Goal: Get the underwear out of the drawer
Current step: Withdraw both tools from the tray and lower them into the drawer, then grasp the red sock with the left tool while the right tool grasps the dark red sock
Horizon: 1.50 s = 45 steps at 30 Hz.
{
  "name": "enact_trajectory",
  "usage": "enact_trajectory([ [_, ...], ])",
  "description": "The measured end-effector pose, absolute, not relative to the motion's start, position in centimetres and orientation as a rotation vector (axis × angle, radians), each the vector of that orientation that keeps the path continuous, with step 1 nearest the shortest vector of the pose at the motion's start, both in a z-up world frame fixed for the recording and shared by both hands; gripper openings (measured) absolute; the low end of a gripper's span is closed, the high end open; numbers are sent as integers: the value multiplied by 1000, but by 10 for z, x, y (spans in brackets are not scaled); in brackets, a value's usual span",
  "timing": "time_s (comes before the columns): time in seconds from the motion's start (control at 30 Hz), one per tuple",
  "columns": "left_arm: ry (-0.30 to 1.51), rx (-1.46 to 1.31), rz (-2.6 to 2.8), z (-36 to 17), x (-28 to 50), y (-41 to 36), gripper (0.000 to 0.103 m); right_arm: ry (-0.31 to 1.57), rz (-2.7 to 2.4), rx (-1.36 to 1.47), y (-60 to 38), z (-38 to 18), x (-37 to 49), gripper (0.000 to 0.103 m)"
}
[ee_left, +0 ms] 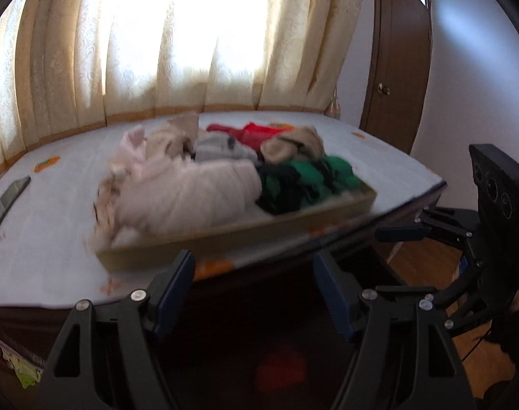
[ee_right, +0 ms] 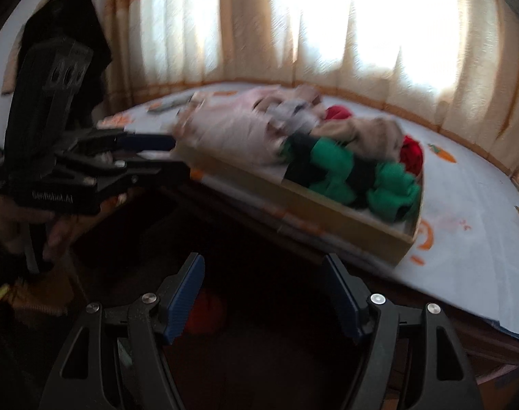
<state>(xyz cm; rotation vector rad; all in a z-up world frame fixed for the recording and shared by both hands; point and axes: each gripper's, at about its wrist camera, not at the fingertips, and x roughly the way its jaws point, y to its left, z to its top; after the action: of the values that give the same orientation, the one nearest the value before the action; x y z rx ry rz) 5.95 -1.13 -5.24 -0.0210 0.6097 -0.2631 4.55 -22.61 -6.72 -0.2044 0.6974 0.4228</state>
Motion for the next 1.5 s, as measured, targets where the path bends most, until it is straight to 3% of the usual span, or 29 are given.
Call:
enact_trajectory([
  [0.7,893,103,-292,-125,48,-20,78,1177,591,-364,-199,-154,56,72],
  [0.9,965,92,-317,-137,54,-23,78,1335,619,-275,-202,-177,79,64],
  [1.37,1030,88,-331,-150,62,-27,79,1492,679,-251,-183,-211,99,59],
  [1.5,1033,86,-330,-150,63,-28,84,1529,705,-237,-180,-216,104,58],
])
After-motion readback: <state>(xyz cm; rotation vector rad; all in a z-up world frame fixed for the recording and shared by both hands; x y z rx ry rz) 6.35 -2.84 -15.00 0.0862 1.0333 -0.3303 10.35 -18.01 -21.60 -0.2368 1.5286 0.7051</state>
